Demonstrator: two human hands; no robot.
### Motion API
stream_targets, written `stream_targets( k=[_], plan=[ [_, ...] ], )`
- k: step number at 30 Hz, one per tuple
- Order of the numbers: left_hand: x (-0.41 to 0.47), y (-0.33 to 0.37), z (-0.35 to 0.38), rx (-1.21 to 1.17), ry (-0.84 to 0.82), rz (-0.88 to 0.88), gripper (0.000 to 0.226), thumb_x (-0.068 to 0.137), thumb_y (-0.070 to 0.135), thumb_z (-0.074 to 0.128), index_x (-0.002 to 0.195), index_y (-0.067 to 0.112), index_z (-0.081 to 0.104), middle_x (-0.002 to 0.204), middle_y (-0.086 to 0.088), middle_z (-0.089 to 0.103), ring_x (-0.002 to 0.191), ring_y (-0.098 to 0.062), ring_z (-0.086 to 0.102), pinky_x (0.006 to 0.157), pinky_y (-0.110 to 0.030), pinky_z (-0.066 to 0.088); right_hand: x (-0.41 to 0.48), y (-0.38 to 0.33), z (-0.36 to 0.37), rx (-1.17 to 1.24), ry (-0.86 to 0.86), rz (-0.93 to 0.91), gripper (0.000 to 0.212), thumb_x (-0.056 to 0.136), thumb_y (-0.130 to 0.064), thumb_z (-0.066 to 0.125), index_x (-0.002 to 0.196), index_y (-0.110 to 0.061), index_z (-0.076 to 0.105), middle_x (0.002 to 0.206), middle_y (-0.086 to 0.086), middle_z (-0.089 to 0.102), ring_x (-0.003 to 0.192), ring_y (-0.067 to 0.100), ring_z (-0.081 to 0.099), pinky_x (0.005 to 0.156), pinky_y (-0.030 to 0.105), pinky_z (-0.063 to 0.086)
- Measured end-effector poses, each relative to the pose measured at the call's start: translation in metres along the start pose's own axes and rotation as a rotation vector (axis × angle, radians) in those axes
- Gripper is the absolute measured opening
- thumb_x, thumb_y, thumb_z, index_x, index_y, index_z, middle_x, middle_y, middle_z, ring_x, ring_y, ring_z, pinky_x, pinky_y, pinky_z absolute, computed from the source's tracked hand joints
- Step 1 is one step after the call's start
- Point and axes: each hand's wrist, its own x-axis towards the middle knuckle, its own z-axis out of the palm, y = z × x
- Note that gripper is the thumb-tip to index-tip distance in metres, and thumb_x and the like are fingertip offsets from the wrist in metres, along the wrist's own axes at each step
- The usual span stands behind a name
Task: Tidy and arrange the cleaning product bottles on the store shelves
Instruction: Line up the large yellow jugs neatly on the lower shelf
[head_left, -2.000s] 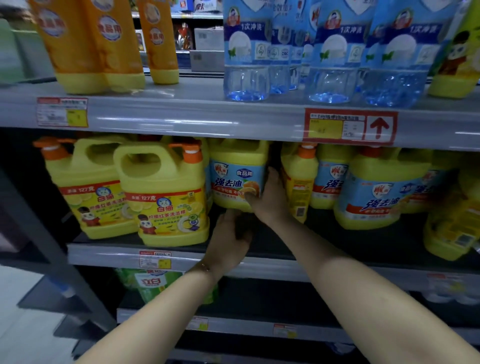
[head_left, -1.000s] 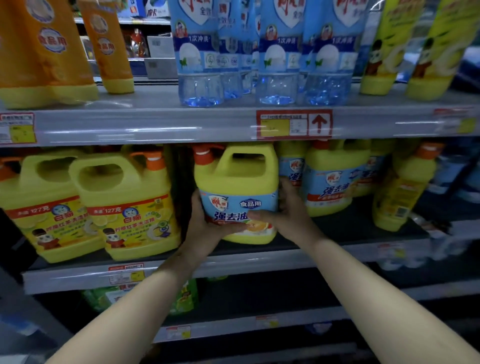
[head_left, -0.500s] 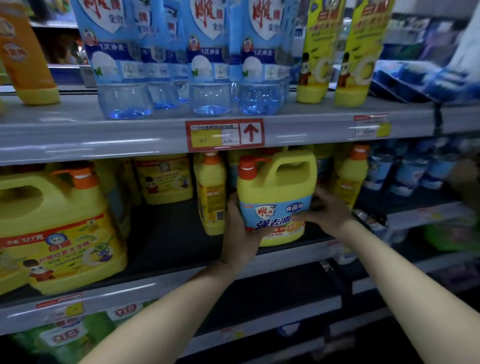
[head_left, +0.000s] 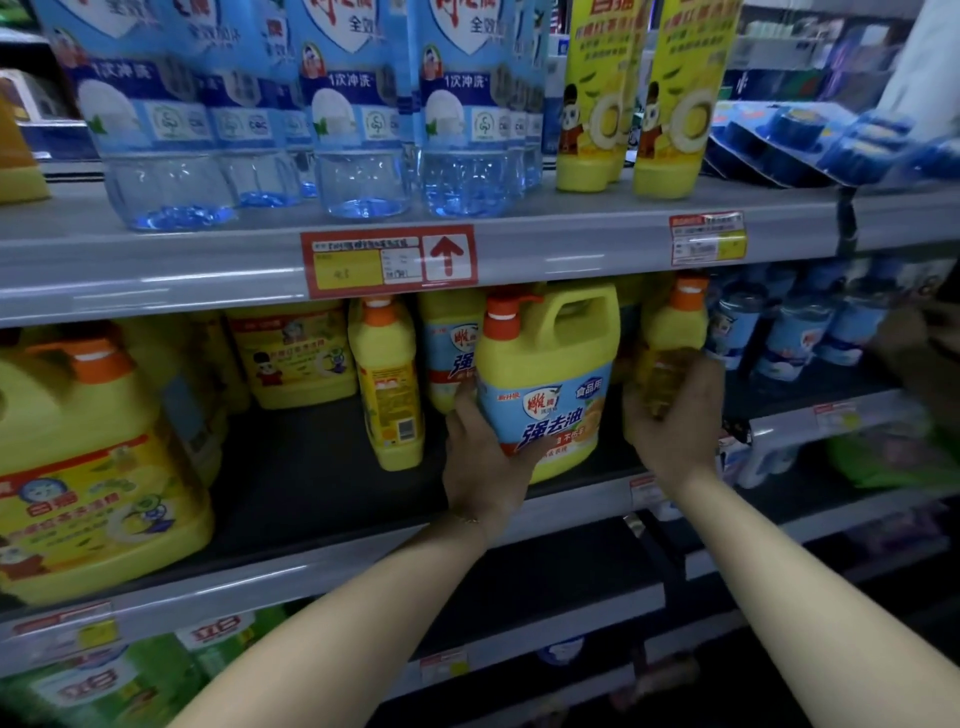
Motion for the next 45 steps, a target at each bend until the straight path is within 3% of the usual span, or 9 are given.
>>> stream_targets(
  k=[8,14,22,29,31,35,39,42,45],
  plan=[
    [-0.018,-0.002,-0.017,0.153,0.105,0.184,0.055,0.07,0.032,0.083,0.097,0.019,0.037,0.099,-0.002,0.047,0.091,-0.019,0.053,0.07,-0.032,0.051,0.024,0.001,0.012,-0.048,0.182,0.216,0.061,0.062,-0.006,0.074,0.113,0.002,0.041,0.12,0.021,0.042,0.111,0.037,0.042,0.09,0.046,0.04],
    [-0.042,0.012,-0.009,0.251,-0.283,0.314,0.035,0.085,0.017,0.067,0.113,0.013,0.046,0.096,0.01,0.04,0.083,-0.006,0.044,0.065,-0.01,0.035,0.035,0.0,0.012,0.242,0.019,0.394,0.102,0.076,-0.004,0.074,0.151,-0.021,0.008,0.149,0.013,0.032,0.133,0.029,0.036,0.103,0.031,0.03],
    [-0.027,0.046,0.034,0.284,-0.544,0.098,0.079,0.086,0.024,0.067,0.149,0.021,0.018,0.152,0.0,0.028,0.138,-0.018,0.029,0.113,-0.025,0.025,0.023,0.001,-0.003,0.446,0.125,0.477,0.088,0.082,-0.001,0.066,0.151,-0.021,0.016,0.127,-0.004,0.048,0.112,0.014,0.048,0.091,0.023,0.037],
    [-0.021,0.074,0.085,0.313,-0.528,0.077,0.097,0.071,0.031,0.08,0.146,0.014,0.02,0.148,-0.008,0.032,0.135,-0.024,0.033,0.104,-0.027,0.028,0.013,-0.017,-0.017,0.481,0.141,0.493,0.075,0.077,0.002,0.069,0.141,-0.014,0.032,0.107,-0.009,0.055,0.099,0.014,0.055,0.08,0.015,0.042],
    [-0.024,0.078,0.097,0.204,-0.433,-0.003,0.08,0.082,0.026,0.071,0.146,0.011,0.024,0.15,-0.011,0.031,0.135,-0.028,0.035,0.111,-0.035,0.028,0.005,-0.023,-0.021,0.462,0.098,0.458,0.072,0.076,0.001,0.071,0.136,-0.017,0.034,0.095,-0.018,0.053,0.086,0.007,0.055,0.068,0.007,0.042],
    [-0.033,0.078,0.109,-0.126,-0.116,-0.269,0.047,0.088,0.055,0.049,0.122,0.024,0.058,0.12,-0.006,0.063,0.105,-0.022,0.061,0.097,-0.039,0.047,-0.007,-0.026,-0.034,0.448,-0.071,0.376,0.07,0.076,-0.005,0.072,0.136,-0.025,0.04,0.104,-0.014,0.057,0.099,0.008,0.055,0.084,0.02,0.044],
    [-0.032,0.083,0.101,-0.299,-0.114,-0.247,0.041,0.08,0.01,0.071,0.113,0.019,0.049,0.098,0.01,0.056,0.082,0.002,0.055,0.076,-0.02,0.043,-0.012,-0.012,-0.053,0.582,-0.194,0.378,0.027,0.082,-0.017,0.053,0.103,-0.033,0.062,0.103,-0.006,0.068,0.105,0.02,0.062,0.089,0.037,0.052],
    [-0.032,0.088,0.09,-0.339,-0.168,-0.292,0.062,0.071,0.002,0.077,0.123,0.017,0.048,0.107,0.005,0.055,0.095,-0.007,0.054,0.083,-0.022,0.041,-0.007,-0.002,-0.064,0.632,-0.134,0.471,0.028,0.092,-0.004,0.043,0.088,-0.017,0.067,0.09,0.007,0.068,0.094,0.03,0.063,0.083,0.044,0.052],
    [-0.033,0.09,0.075,-0.326,-0.198,-0.299,0.073,0.069,0.008,0.081,0.131,0.022,0.045,0.124,0.0,0.056,0.115,-0.02,0.054,0.099,-0.033,0.043,-0.005,0.003,-0.065,0.607,-0.109,0.51,0.031,0.097,-0.001,0.036,0.088,-0.012,0.063,0.09,0.006,0.065,0.086,0.021,0.062,0.066,0.022,0.054]
  ],
)
